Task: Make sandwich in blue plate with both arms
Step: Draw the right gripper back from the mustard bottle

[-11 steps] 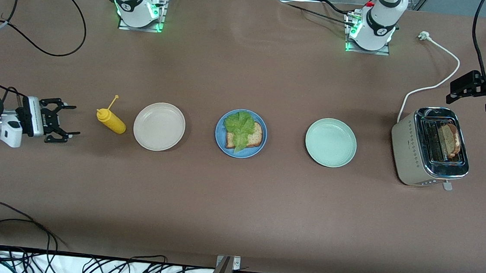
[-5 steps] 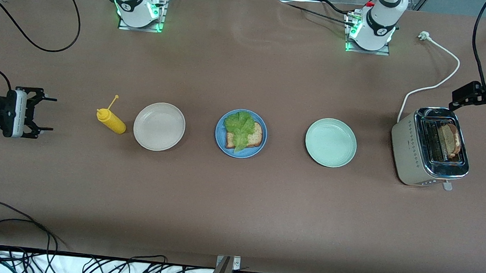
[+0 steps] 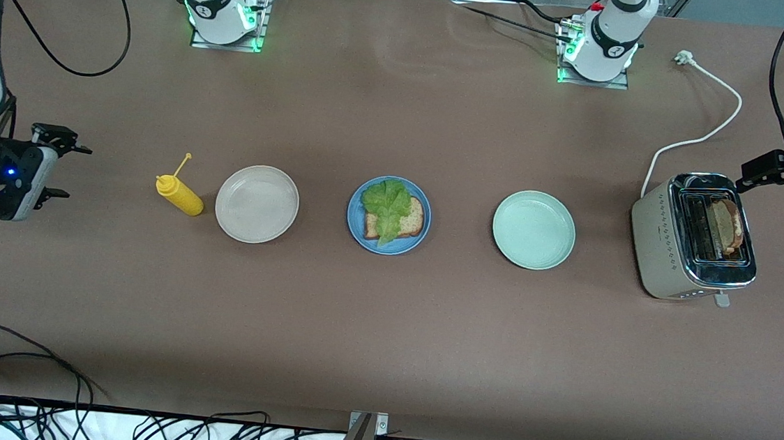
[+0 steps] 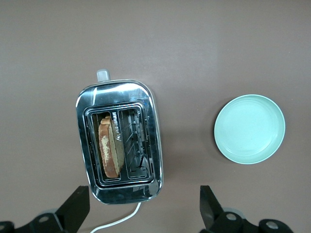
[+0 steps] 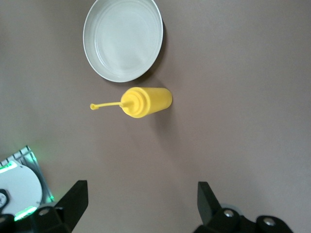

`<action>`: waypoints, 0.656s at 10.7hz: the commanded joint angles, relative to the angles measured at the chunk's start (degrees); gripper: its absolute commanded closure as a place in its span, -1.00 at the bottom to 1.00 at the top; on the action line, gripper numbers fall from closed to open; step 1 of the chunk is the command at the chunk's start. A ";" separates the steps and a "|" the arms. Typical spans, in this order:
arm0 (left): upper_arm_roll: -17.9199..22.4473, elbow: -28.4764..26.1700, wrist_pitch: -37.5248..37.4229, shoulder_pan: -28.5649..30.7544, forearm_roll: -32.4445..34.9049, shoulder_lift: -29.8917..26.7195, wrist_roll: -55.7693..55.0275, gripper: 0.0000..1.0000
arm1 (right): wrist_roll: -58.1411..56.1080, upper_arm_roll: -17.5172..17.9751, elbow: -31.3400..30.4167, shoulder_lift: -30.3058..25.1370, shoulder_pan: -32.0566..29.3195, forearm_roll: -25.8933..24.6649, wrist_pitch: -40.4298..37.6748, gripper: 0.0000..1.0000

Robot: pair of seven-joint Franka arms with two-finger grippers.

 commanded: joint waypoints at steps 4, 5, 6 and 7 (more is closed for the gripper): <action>3.06 -8.00 9.19 -0.28 1.31 -0.64 1.70 -0.98 | 45.82 0.04 -10.76 -11.43 8.52 -8.18 2.73 -1.00; 3.94 -8.88 10.95 -0.28 1.31 0.23 1.96 -0.98 | 52.35 0.04 -13.21 -13.19 8.61 -8.10 5.35 -1.00; 4.29 -9.76 12.36 -0.19 1.31 1.20 3.10 -0.95 | 56.86 -0.13 -16.11 -15.38 8.79 -8.10 7.73 -1.00; 5.95 -10.90 13.94 -0.10 1.31 1.73 3.19 -0.94 | 61.69 -0.74 -17.97 -17.23 8.79 -7.66 9.23 -1.00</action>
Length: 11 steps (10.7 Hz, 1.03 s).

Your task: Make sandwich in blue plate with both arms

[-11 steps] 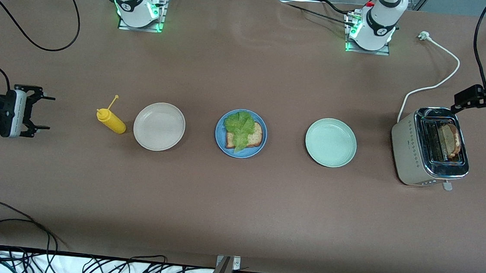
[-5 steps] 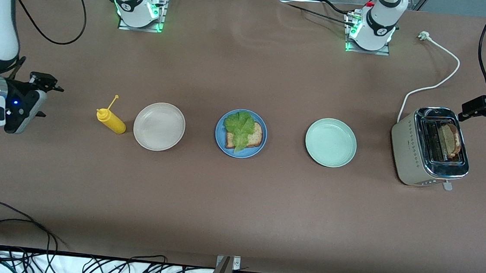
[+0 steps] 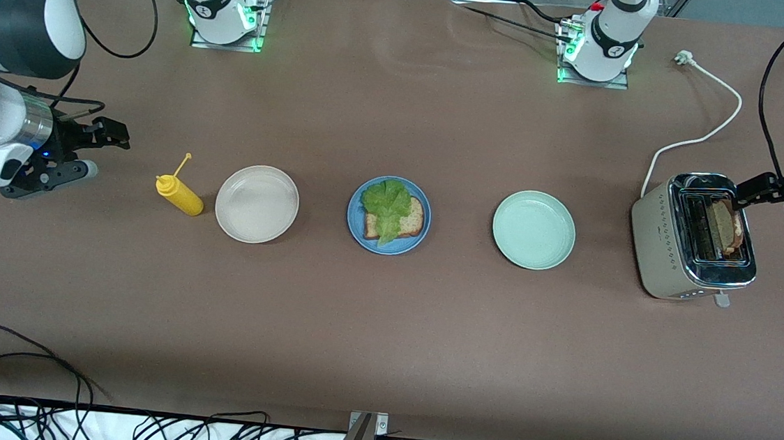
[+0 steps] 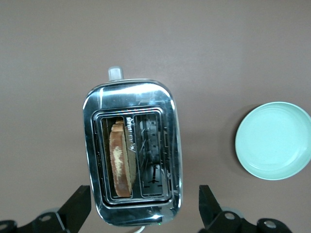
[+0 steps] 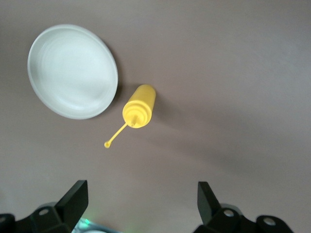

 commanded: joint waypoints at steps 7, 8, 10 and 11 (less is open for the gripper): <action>4.27 -6.48 10.96 0.29 1.30 7.12 2.02 -0.68 | 15.88 -6.97 1.70 -9.35 -0.15 2.51 -6.84 -1.00; 4.27 -6.48 11.05 0.29 1.30 7.73 2.02 -0.53 | 15.88 -6.97 3.63 -9.35 -0.15 2.60 -8.95 -1.00; 4.27 -6.31 10.96 0.29 1.39 7.83 2.10 0.17 | 15.97 -7.06 4.35 -9.26 -0.50 5.57 -10.64 -1.00; 4.27 -6.13 11.05 0.29 1.39 7.83 2.10 0.69 | 15.97 -6.97 4.53 -9.35 -0.41 4.89 -10.56 -1.00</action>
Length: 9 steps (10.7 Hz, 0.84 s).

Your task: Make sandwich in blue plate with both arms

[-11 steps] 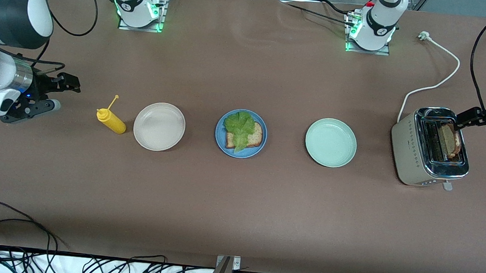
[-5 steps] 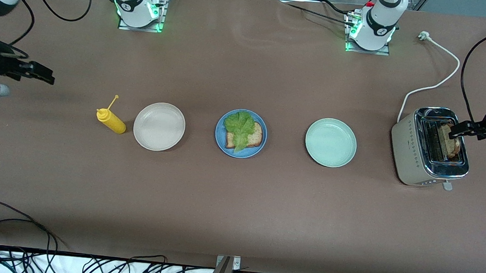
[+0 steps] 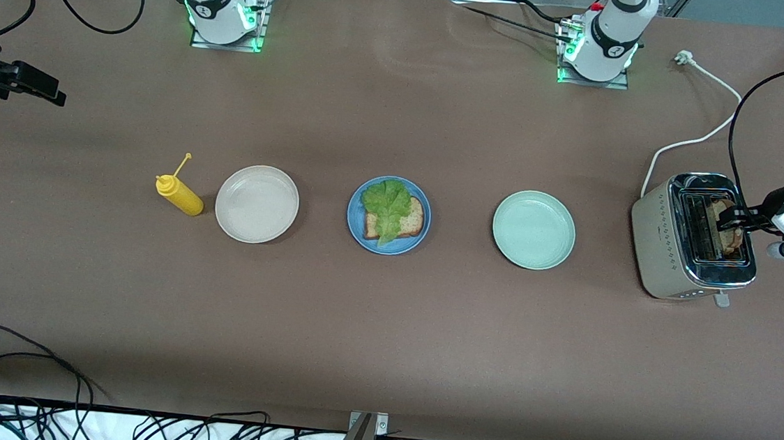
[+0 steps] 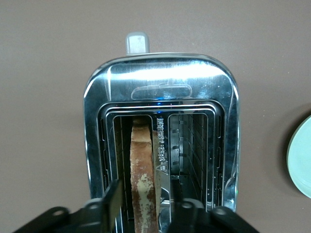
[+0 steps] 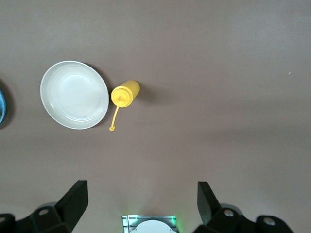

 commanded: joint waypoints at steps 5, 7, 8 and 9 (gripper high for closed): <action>0.17 2.03 0.17 0.42 1.28 -1.07 3.35 1.00 | -0.31 0.76 1.99 0.21 0.05 -2.96 0.17 -1.00; -0.17 4.13 -1.40 0.42 1.28 -3.70 3.44 1.00 | -0.31 1.37 2.34 0.47 0.32 -3.29 3.76 -1.00; -0.61 4.84 -2.11 0.34 1.28 -5.10 3.35 1.00 | 0.30 1.64 2.43 0.21 0.32 -3.21 3.00 -1.00; -1.57 4.93 -2.47 0.42 1.28 -7.12 3.35 1.00 | 0.39 1.64 2.52 0.04 0.32 -3.29 2.81 -1.00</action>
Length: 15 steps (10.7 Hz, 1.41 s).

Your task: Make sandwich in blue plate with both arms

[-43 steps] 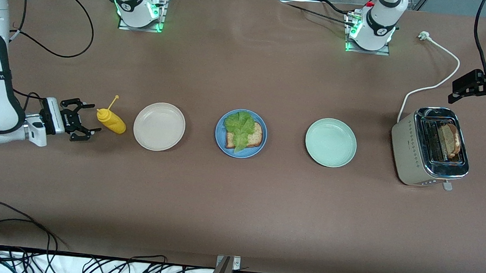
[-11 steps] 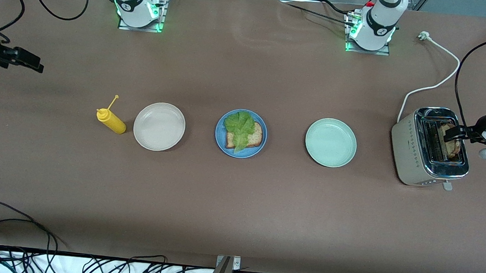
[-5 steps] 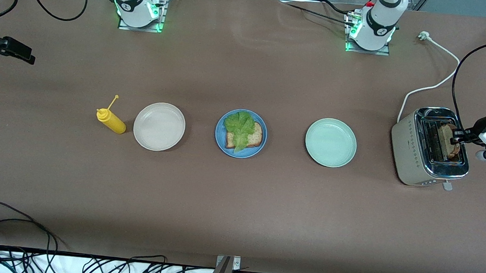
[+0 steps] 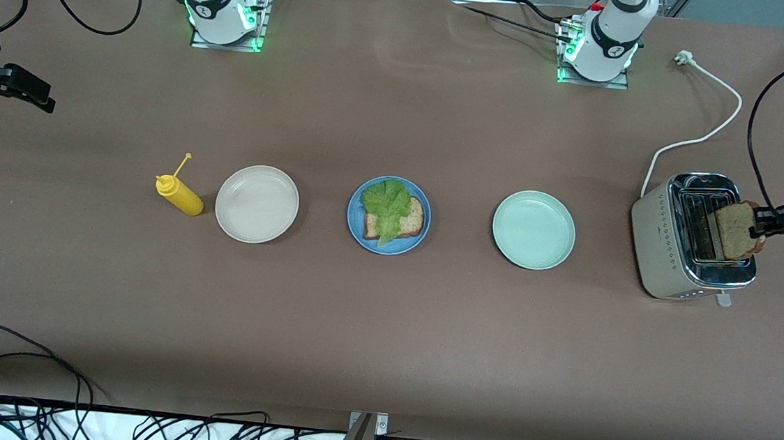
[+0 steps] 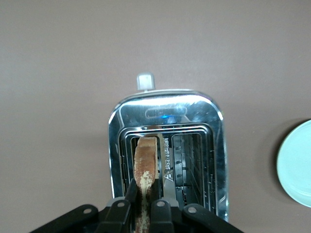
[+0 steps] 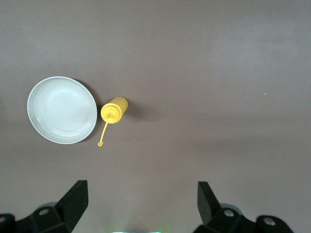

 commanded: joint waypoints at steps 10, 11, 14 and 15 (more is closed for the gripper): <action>-23.12 1.13 -8.39 0.05 0.39 -9.03 -8.76 1.00 | -0.18 0.27 3.52 4.45 0.01 0.35 4.24 -1.00; -26.63 1.13 -8.40 0.05 0.39 -8.68 -9.29 1.00 | -0.53 0.18 4.31 4.28 0.01 0.09 4.16 -1.00; -36.29 2.00 -8.22 0.14 0.22 -5.44 -20.07 1.00 | 0.00 0.18 4.49 4.54 -0.08 -0.17 6.08 -1.00; -39.64 3.31 -8.22 0.05 -0.13 -2.81 -22.80 1.00 | 0.08 0.18 4.32 4.89 0.01 -0.70 8.18 -1.00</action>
